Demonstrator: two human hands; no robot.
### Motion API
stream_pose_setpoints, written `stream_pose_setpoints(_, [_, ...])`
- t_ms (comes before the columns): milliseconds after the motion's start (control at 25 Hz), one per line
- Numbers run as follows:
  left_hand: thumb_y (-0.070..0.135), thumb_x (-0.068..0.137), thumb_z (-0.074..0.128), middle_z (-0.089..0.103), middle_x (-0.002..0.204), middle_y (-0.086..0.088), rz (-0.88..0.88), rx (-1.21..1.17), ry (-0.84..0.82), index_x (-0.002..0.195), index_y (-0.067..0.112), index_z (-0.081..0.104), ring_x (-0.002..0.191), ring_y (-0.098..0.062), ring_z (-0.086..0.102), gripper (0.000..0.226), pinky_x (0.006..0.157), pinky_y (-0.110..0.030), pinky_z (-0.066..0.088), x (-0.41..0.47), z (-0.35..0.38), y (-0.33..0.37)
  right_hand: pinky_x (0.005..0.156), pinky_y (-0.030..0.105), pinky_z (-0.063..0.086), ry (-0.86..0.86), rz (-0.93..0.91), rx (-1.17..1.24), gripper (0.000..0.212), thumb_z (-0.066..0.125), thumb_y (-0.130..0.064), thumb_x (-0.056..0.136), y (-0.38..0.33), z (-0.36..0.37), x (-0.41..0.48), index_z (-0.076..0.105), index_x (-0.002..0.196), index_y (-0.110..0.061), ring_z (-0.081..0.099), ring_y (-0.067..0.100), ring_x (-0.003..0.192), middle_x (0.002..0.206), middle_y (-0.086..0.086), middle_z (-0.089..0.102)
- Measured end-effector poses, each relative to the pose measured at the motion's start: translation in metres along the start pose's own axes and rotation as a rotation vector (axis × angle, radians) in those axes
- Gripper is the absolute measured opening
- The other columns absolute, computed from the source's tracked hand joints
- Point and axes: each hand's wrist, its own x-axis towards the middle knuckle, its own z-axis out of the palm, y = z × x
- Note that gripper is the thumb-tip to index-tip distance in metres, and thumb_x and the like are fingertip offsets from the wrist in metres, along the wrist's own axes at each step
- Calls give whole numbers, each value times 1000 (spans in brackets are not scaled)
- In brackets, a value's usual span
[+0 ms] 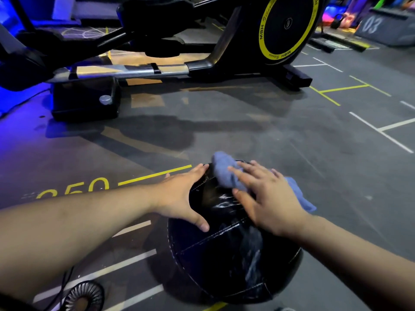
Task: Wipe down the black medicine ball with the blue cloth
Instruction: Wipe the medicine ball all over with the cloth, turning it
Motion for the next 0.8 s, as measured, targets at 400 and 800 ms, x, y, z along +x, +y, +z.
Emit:
stream_pose_setpoints(400, [77, 48, 75, -22, 159, 18, -33, 92, -128, 147, 41, -22, 149, -9, -3, 144, 119, -56, 1, -8, -1, 6, 111, 35, 34, -149, 342, 160, 47, 40, -47, 100, 56, -5, 21, 53, 137, -22, 38, 28, 141, 151, 4, 45])
stream_pose_setpoints(800, [71, 45, 77, -1, 163, 11, -3, 114, -80, 155, 27, -4, 147, -3, 6, 143, 121, -43, 13, -1, -4, -10, 109, 69, 21, -70, -394, -128, 48, 40, -52, 88, -10, 16, -18, 53, 133, -43, 30, 33, 145, 156, -5, 38])
